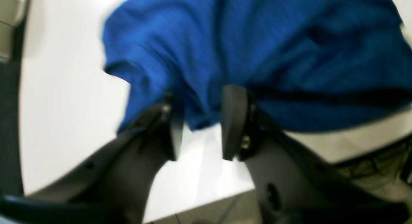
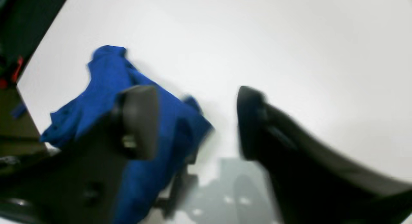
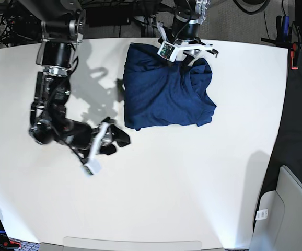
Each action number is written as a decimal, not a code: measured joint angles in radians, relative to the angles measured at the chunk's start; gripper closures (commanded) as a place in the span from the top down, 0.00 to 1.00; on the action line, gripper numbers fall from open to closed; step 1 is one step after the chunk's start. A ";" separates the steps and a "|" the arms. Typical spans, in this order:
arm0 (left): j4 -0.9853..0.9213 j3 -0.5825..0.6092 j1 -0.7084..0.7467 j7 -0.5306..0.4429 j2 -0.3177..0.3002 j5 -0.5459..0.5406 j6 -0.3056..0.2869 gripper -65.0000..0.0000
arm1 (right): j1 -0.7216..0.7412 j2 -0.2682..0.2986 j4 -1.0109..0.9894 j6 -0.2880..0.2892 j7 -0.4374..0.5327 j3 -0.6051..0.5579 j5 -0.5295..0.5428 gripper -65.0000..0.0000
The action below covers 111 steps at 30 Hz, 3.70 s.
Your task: Fold the T-shirt properly
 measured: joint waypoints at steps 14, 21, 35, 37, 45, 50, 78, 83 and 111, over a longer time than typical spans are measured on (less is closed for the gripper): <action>-0.182 -0.003 -0.152 0.042 0.003 0.016 0.006 0.00 | 0.014 -0.149 -0.005 0.001 0.220 -0.264 -0.587 0.02; -0.238 -0.018 -0.168 -0.008 0.003 0.032 0.021 0.00 | -0.005 -0.166 -0.126 0.003 0.238 -0.385 -0.715 0.02; -0.467 -0.170 -0.348 -0.145 0.003 0.029 0.047 0.00 | -0.232 0.015 0.198 0.000 0.119 -0.372 -0.725 0.02; -0.487 -0.169 -0.380 -0.138 0.003 0.026 0.043 0.00 | -0.268 0.031 0.242 0.000 0.119 -0.372 -0.721 0.02; -0.486 -0.169 -0.412 -0.170 -0.003 0.019 0.021 0.00 | -0.345 0.031 0.401 0.003 0.119 -0.241 -0.684 0.02; -0.307 -0.183 -0.351 -0.134 -0.066 0.005 0.003 0.00 | -0.308 0.004 0.415 0.003 0.116 -0.102 -0.513 0.02; -0.620 -0.253 -0.554 -0.166 0.019 0.019 0.019 0.01 | -0.101 -0.161 -0.061 -0.003 0.196 -0.035 -0.700 0.02; -0.588 -0.234 -0.537 -0.166 0.030 0.007 0.002 0.01 | -0.142 -0.158 0.051 -0.004 0.173 -0.035 -0.699 0.02; -0.266 -0.429 -0.401 -0.147 -0.099 0.009 0.014 0.01 | -0.249 -0.183 0.415 0.000 0.101 -0.217 -0.639 0.02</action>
